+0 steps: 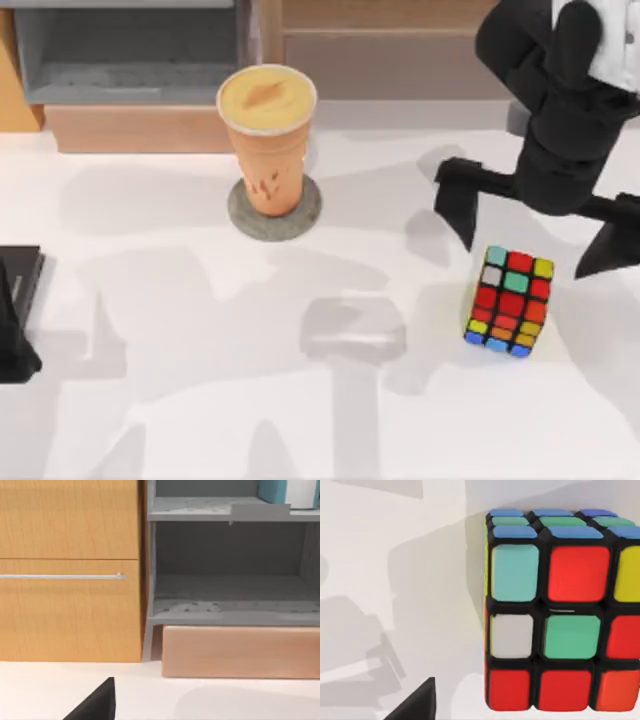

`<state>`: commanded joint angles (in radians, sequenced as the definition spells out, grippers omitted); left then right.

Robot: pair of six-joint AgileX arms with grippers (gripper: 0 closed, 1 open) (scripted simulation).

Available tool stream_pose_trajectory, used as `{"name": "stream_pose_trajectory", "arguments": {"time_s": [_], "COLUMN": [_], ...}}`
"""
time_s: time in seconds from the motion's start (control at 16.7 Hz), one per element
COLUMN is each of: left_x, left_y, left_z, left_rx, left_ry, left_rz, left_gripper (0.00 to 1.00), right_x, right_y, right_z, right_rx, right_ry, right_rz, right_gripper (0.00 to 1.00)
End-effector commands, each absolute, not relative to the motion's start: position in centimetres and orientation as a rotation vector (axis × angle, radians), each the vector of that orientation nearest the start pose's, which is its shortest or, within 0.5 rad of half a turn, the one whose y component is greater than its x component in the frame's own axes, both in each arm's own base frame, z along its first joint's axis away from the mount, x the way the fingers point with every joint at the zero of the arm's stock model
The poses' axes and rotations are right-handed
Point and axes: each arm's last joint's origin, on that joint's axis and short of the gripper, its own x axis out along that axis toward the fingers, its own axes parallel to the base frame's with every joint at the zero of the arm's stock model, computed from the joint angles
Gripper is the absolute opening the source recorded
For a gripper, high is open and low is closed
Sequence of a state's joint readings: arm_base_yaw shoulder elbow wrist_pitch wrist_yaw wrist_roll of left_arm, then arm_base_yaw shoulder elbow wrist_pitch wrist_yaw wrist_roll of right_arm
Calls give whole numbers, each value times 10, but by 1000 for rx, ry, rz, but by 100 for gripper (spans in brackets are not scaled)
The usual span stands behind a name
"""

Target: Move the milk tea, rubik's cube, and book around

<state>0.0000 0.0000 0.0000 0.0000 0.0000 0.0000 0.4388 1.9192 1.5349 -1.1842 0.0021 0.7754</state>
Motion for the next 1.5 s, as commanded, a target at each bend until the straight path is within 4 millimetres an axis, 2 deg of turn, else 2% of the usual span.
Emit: {"name": "stream_pose_trajectory", "arguments": {"time_s": [0.42,0.72,1.5], "left_x": [106,106,106], "left_y": [-1,-1,-1], "left_z": [160,160,160], "left_rx": [0,0,0], "left_ry": [0,0,0], "left_rz": [0,0,0], "left_gripper": [100,100,100], "right_x": [331,330,330], "right_y": [158,157,157], "right_z": [159,154,154], "right_rx": [265,263,263], "right_ry": [1552,1555,1555], "right_rz": [-261,-263,-263], "right_gripper": [100,100,2]}}
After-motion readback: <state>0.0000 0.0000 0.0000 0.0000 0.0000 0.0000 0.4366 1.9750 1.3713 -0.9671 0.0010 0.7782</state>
